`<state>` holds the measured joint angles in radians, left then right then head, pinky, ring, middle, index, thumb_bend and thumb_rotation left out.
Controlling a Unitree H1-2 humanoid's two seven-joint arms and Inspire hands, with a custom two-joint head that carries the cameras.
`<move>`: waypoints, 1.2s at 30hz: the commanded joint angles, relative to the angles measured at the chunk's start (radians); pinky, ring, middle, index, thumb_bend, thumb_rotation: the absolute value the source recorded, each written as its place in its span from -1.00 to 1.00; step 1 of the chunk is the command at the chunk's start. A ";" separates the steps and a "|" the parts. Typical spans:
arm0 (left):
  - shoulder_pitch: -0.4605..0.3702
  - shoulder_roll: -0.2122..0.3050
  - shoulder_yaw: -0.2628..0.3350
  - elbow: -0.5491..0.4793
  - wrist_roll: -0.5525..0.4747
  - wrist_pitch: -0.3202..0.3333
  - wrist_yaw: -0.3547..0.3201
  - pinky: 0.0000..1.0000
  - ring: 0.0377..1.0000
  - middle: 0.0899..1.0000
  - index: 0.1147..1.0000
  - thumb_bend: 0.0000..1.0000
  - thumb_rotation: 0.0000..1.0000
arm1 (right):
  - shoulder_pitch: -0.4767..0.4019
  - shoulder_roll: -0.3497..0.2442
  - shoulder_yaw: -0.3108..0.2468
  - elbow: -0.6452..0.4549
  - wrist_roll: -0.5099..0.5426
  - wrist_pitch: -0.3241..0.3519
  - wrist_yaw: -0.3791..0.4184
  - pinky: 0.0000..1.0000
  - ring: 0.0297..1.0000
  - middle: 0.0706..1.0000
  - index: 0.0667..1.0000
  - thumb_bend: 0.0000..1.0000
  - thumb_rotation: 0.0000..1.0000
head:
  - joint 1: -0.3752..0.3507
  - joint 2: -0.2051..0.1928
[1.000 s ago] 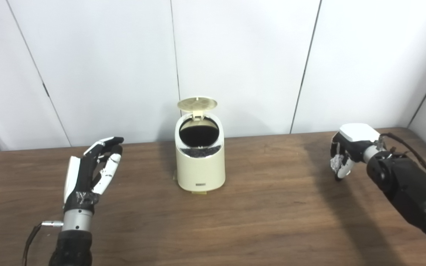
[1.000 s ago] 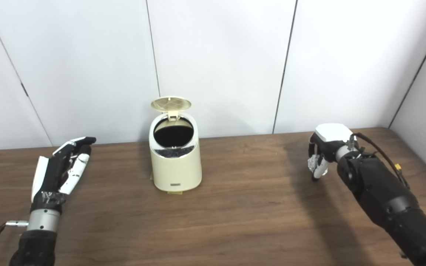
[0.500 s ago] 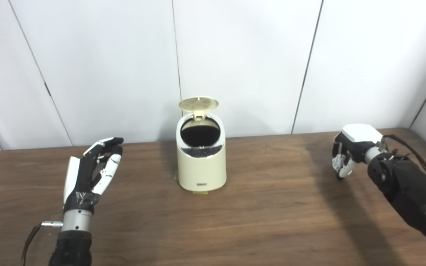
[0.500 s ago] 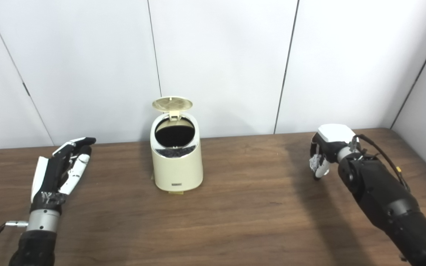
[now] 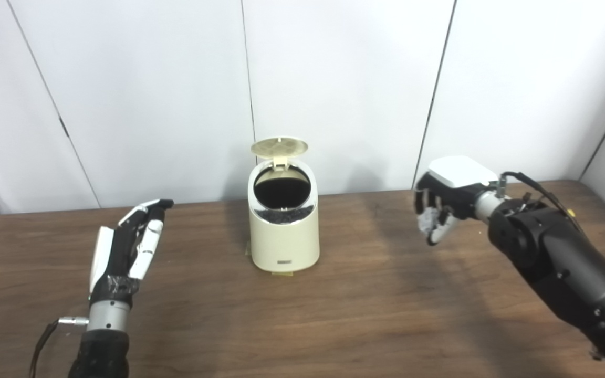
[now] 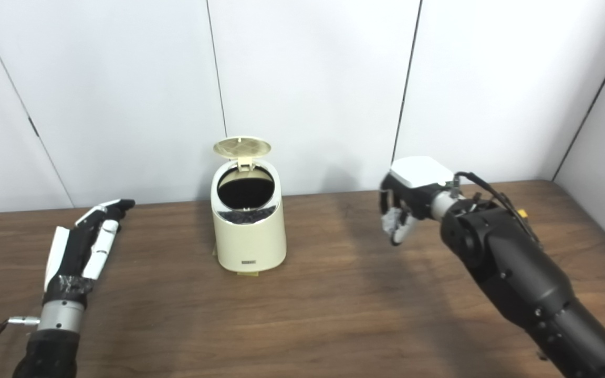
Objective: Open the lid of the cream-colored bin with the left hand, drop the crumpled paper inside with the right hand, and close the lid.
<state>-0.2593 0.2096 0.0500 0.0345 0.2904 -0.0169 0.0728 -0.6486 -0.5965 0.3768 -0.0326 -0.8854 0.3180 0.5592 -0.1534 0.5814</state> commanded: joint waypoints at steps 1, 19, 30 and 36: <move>-0.039 0.024 0.004 -0.001 0.005 -0.009 0.005 0.55 0.64 0.62 0.52 0.01 0.94 | -0.079 -0.005 -0.022 -0.071 -0.024 0.027 0.037 -0.46 -0.35 -0.27 -0.06 0.05 -1.00 | -0.001 0.001; -0.043 0.025 -0.008 0.042 -0.010 -0.029 0.001 0.44 0.62 0.65 0.50 -0.06 0.88 | -0.226 0.184 0.006 -0.204 -0.167 -0.001 0.173 -0.39 -0.26 -0.24 -0.03 0.03 -1.00 | 0.000 -0.005; -0.039 0.016 -0.016 0.034 0.009 -0.018 0.012 0.48 0.63 0.65 0.54 0.00 0.96 | -0.234 0.315 0.006 -0.130 -0.176 -0.090 0.013 -0.57 -0.36 -0.21 -0.02 0.02 -1.00 | 0.014 -0.016; -0.034 0.008 -0.018 0.026 0.020 -0.030 0.026 0.44 0.59 0.61 0.51 -0.01 0.93 | -0.206 0.381 0.006 -0.025 -0.132 -0.164 -0.155 -0.54 -0.31 -0.14 -0.05 0.03 -1.00 | 0.027 -0.015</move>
<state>-0.2586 0.2086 0.0300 0.0986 0.2997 -0.0218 0.0774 -0.8140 -0.2091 0.3998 -0.0624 -1.0267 0.1790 0.4643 -0.1289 0.5660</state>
